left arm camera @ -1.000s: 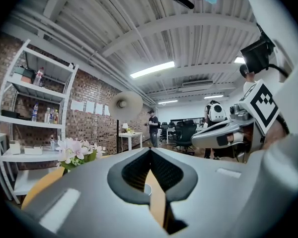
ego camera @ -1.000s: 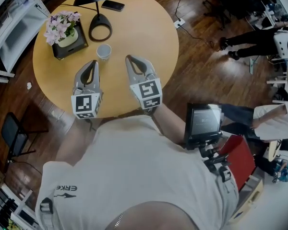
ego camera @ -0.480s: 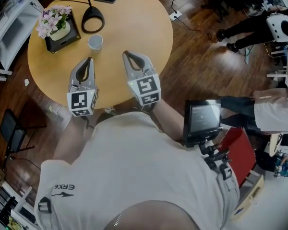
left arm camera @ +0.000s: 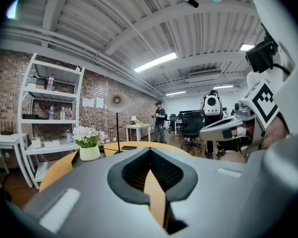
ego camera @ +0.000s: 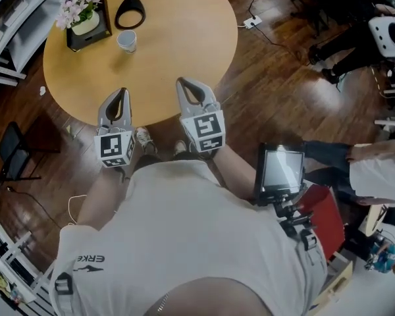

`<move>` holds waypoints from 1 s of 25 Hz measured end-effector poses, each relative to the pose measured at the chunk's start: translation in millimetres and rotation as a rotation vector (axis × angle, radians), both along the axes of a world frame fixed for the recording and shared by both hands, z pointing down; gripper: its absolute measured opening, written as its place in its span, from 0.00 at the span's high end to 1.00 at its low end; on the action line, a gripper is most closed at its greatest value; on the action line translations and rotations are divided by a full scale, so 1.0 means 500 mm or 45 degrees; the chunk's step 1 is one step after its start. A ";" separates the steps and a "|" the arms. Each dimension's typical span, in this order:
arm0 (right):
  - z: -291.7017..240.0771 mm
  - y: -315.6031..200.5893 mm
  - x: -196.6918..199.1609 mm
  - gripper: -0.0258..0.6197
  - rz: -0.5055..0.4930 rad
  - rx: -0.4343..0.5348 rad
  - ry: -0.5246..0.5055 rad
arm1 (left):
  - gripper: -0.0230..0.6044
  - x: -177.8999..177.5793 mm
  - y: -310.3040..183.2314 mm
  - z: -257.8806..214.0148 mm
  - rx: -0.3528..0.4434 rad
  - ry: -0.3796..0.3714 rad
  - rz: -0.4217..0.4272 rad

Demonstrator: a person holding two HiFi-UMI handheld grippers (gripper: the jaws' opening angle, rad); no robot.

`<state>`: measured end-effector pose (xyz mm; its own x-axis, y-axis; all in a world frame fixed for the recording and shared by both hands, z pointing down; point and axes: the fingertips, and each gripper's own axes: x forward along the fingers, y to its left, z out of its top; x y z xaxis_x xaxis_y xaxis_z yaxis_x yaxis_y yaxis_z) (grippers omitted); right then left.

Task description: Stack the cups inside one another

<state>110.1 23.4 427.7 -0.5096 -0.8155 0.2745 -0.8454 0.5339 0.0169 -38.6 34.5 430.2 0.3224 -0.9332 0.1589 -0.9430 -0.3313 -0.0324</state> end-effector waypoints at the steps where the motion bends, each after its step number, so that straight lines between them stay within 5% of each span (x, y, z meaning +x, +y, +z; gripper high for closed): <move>1: 0.004 0.013 0.006 0.94 -0.005 -0.003 0.001 | 0.96 0.003 0.015 0.003 -0.003 -0.006 -0.011; 17: -0.022 0.135 -0.043 0.94 0.010 0.127 0.127 | 0.96 -0.030 0.114 -0.016 0.059 -0.041 0.029; 25: -0.002 0.163 -0.083 0.94 0.021 0.099 0.144 | 0.96 -0.071 0.129 -0.007 0.065 -0.067 0.056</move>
<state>68.5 104.6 426.8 -0.4654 -0.8445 0.2651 -0.8442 0.5135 0.1537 -74.3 99.0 426.7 0.3554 -0.9257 0.1294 -0.9242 -0.3687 -0.0997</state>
